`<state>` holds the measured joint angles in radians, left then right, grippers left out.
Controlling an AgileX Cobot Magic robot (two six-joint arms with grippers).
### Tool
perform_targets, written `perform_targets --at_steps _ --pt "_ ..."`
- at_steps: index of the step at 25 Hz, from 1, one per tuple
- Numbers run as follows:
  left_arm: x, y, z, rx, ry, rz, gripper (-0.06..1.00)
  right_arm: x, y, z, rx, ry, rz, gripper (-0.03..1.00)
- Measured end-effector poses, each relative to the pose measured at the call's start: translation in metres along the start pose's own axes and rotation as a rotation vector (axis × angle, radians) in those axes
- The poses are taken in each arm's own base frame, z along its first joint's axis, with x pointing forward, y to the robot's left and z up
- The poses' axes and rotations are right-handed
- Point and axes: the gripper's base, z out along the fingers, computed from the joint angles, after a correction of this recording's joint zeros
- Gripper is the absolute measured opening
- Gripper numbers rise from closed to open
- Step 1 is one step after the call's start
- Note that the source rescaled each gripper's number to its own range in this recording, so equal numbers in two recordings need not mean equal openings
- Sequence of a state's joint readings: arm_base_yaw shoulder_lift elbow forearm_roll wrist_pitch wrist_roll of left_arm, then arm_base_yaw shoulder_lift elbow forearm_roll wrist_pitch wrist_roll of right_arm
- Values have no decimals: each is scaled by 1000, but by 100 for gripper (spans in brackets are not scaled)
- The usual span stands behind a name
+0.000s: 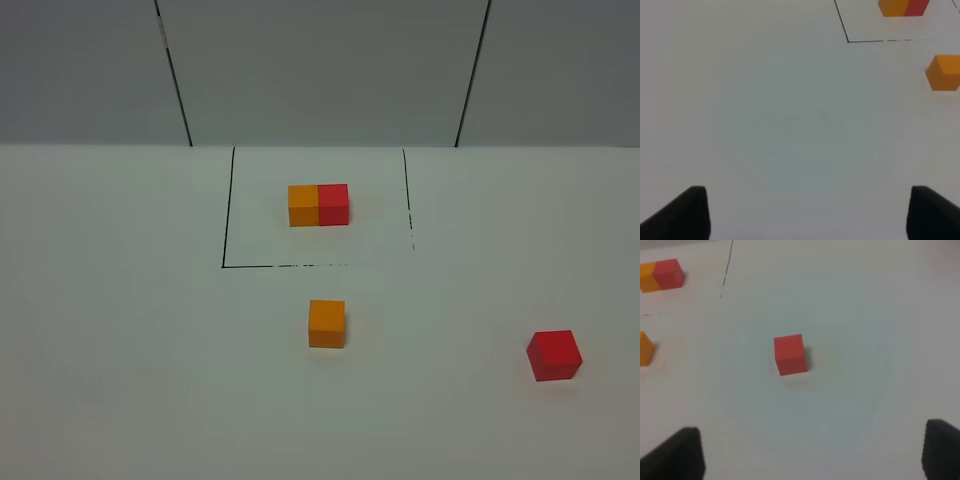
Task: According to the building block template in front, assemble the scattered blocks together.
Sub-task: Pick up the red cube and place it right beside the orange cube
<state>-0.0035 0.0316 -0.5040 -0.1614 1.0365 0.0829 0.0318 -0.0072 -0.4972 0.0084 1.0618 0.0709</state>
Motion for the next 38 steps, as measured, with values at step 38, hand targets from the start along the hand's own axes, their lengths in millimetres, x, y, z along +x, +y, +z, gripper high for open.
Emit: perform_targets --at_steps 38 --pt "0 0 0 -1 0 0 67 -34 69 317 -111 882 -184 100"
